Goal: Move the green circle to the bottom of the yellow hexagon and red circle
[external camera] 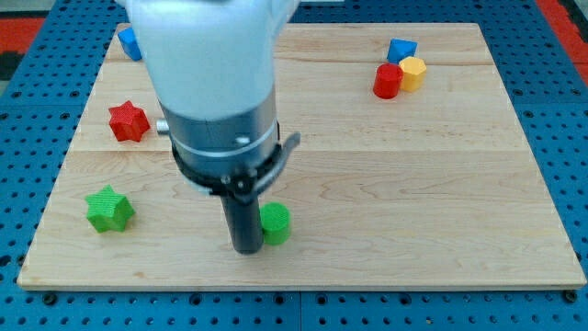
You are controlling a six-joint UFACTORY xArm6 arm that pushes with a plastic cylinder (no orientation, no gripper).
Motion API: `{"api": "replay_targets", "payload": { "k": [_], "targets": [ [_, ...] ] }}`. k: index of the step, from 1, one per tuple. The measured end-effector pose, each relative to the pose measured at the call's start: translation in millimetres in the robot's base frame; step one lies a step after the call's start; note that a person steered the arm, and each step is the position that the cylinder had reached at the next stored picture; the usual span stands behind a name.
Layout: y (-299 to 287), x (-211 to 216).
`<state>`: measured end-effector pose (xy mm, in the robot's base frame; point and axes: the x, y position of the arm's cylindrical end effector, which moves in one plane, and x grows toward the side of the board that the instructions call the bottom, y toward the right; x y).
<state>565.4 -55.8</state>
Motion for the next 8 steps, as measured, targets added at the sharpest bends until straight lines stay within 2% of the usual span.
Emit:
{"api": "replay_targets", "payload": {
  "k": [1,4,5,6,8],
  "targets": [
    [1,-22],
    [63,-15],
    [112,-61],
    [139,-88],
    [163,-63]
  ]
}}
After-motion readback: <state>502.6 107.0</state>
